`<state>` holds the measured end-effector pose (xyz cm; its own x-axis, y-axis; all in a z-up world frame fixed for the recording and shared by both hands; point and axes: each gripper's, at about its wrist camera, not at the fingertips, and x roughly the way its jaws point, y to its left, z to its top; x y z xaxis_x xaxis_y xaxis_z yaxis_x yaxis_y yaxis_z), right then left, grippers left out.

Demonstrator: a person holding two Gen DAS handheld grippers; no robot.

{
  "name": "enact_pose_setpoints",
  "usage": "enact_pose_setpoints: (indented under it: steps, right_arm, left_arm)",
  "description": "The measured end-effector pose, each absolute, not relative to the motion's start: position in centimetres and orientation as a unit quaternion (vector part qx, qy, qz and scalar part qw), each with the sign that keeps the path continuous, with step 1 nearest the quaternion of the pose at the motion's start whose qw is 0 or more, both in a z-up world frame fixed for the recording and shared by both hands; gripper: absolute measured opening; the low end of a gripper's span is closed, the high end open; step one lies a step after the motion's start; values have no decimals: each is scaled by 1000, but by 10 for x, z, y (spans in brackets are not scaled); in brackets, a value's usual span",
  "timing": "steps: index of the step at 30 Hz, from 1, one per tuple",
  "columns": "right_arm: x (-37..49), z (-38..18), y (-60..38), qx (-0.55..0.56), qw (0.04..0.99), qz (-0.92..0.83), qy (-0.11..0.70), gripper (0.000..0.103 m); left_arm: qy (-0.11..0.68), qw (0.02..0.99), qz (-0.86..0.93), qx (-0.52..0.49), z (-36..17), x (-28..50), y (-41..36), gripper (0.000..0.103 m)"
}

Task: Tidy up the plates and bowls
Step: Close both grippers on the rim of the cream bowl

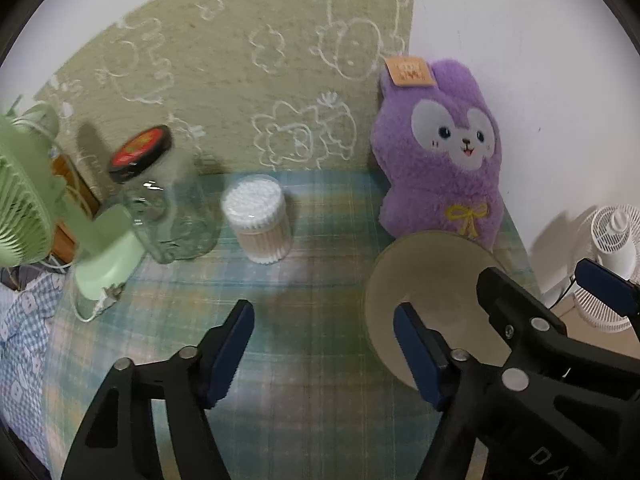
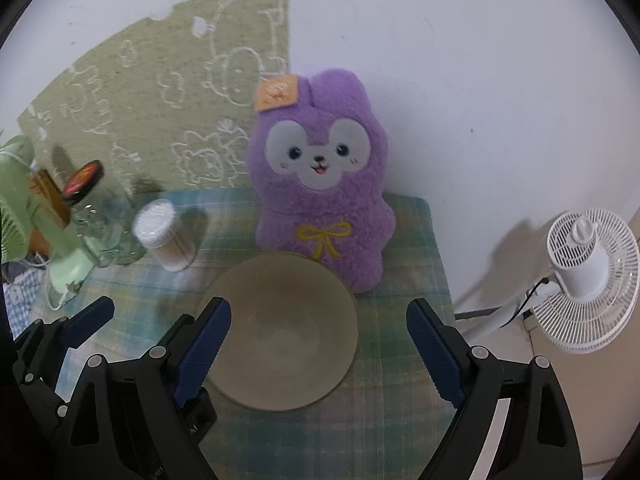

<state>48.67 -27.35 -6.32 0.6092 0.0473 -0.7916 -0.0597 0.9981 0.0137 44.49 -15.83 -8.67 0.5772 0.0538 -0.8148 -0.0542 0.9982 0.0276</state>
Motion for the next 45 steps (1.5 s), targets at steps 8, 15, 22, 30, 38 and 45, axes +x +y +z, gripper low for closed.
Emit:
enact_pose_setpoints:
  steps: [8, 15, 22, 30, 38, 45]
  right_arm:
    - [505, -95, -291, 8, 883, 24, 469, 71]
    - [511, -114, -294, 16, 874, 22, 485, 49]
    - [517, -124, -295, 22, 868, 26, 495, 23]
    - [517, -125, -297, 27, 869, 16, 495, 18]
    - [506, -118, -296, 25, 866, 16, 499, 17]
    - [487, -104, -293, 26, 868, 16, 496, 17]
  left_arm:
    - [469, 883, 21, 10, -116, 463, -171, 43]
    - [480, 877, 23, 26, -134, 468, -171, 29]
    - [490, 872, 3, 13, -145, 476, -174, 16]
    - [494, 869, 6, 18, -144, 478, -176, 16]
    - [499, 866, 9, 20, -136, 464, -177, 16]
    - [497, 867, 11, 17, -121, 443, -170, 16]
